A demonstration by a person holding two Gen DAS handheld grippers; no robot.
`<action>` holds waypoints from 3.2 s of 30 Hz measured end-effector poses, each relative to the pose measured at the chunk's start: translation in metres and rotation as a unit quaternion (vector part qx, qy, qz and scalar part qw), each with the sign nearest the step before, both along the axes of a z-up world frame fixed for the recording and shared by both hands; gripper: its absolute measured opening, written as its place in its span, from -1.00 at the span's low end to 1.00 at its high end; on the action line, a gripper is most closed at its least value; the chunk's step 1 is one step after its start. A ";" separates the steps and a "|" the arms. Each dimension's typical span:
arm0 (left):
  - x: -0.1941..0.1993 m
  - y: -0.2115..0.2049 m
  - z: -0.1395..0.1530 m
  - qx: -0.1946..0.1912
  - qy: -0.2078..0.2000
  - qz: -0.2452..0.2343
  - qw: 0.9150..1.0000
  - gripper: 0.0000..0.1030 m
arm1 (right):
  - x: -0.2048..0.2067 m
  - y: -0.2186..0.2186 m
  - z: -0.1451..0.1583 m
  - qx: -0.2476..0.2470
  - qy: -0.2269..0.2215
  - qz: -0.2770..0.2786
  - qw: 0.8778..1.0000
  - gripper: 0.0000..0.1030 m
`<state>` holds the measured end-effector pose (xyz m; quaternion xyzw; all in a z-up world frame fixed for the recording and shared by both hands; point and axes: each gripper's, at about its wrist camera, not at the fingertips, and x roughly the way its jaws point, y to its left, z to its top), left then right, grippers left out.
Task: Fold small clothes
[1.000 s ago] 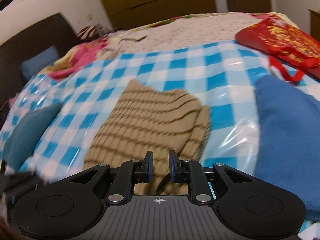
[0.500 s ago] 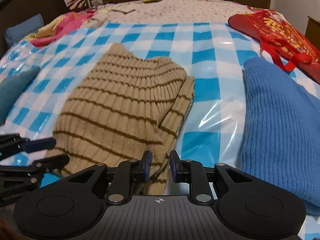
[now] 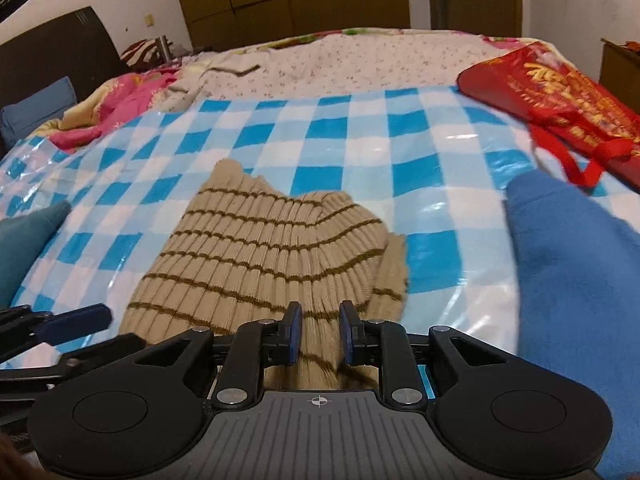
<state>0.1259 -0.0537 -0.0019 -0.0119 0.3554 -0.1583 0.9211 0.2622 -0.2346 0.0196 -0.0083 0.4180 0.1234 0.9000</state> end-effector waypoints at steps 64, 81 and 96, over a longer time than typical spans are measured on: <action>-0.085 0.017 -0.021 0.041 0.025 0.043 0.998 0.93 | -0.148 0.016 -0.016 -0.007 0.012 -0.070 0.997 -0.32; -0.084 0.016 -0.027 0.050 0.038 0.050 0.997 1.00 | -0.149 0.017 -0.022 -0.002 0.011 -0.073 0.997 -0.31; -0.084 0.016 -0.027 0.060 0.040 0.056 0.996 1.00 | -0.150 0.018 -0.024 -0.004 0.009 -0.071 0.997 -0.31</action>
